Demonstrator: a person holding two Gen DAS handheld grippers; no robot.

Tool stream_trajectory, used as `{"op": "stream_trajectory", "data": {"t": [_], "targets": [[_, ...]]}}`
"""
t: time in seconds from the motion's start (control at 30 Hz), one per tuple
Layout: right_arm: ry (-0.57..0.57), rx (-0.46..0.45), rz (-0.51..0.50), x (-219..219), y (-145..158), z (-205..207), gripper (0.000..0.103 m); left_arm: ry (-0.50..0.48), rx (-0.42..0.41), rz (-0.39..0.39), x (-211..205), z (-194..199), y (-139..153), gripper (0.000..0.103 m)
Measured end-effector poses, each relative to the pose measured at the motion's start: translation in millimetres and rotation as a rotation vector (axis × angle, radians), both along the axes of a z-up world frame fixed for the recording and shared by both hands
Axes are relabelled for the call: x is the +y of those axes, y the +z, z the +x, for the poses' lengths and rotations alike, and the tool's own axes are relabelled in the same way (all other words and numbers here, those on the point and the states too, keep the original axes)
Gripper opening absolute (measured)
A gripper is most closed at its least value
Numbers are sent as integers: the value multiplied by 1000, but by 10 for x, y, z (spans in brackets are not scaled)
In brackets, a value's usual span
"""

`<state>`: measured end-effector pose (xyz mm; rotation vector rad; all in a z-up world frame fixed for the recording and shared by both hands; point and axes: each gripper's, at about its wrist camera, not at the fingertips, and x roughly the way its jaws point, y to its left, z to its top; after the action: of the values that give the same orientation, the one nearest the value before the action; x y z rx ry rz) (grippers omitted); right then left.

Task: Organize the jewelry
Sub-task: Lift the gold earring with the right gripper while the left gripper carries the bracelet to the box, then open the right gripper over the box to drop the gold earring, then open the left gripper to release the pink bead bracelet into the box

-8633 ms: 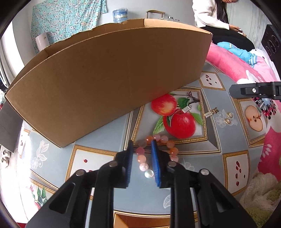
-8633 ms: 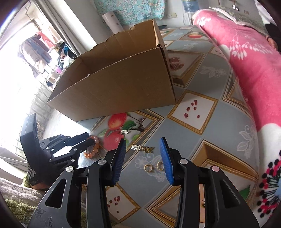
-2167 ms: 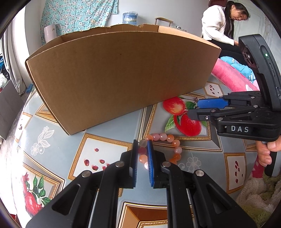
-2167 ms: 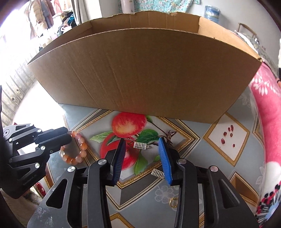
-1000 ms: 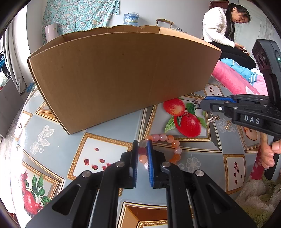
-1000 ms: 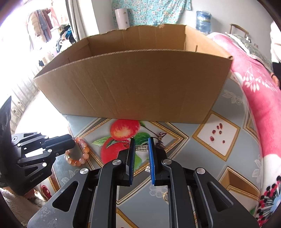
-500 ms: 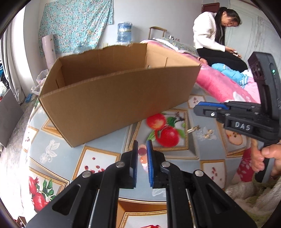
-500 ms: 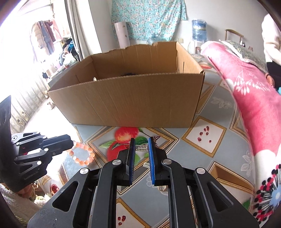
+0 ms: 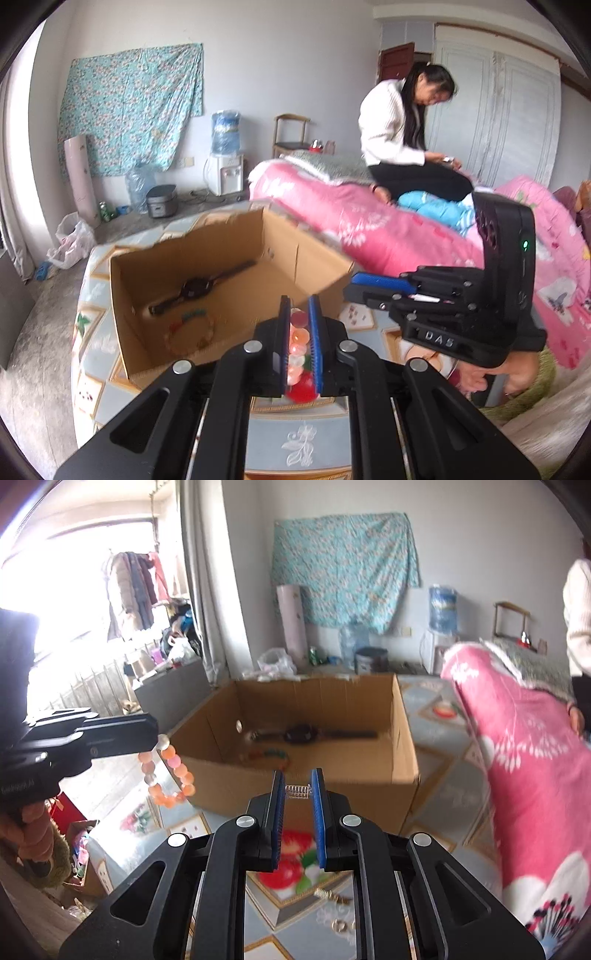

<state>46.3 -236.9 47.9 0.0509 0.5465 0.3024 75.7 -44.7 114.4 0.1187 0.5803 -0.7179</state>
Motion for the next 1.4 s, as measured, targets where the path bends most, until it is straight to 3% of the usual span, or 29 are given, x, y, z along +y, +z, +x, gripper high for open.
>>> {"op": "stream_trajectory", "data": {"t": [0.13, 0.27, 0.4, 0.5, 0.67, 0.77, 0.83, 1.03, 1.2, 1.4], "targets": [[51, -61, 15, -60, 314, 156, 12, -21, 2, -70, 20, 196, 272, 9], [115, -29, 21, -88, 442, 552, 12, -4, 12, -70, -43, 508, 342, 9], [197, 108, 54, -117, 424, 1101, 12, 5, 98, -65, -125, 898, 152, 9], [246, 261, 79, -90, 274, 1553, 12, 24, 188, -47, -181, 1172, -130, 9], [263, 503, 29, 43, -119, 2187, 13, 54, 381, -67, -163, 1548, -620, 9], [250, 558, -7, 117, -246, 2338, 18, 74, 437, -67, -158, 1656, -784, 9], [231, 538, -28, 124, -229, 2382, 31, 82, 465, -76, -144, 1711, -846, 9], [185, 398, 44, -134, 123, 2247, 32, 71, 486, -58, -218, 1785, -773, 9], [126, 282, 93, -471, 398, 2015, 34, 45, 501, 18, -428, 2104, -661, 9], [117, 246, 116, -605, 425, 1875, 36, 73, 605, 118, -703, 2595, -919, 9]]}}
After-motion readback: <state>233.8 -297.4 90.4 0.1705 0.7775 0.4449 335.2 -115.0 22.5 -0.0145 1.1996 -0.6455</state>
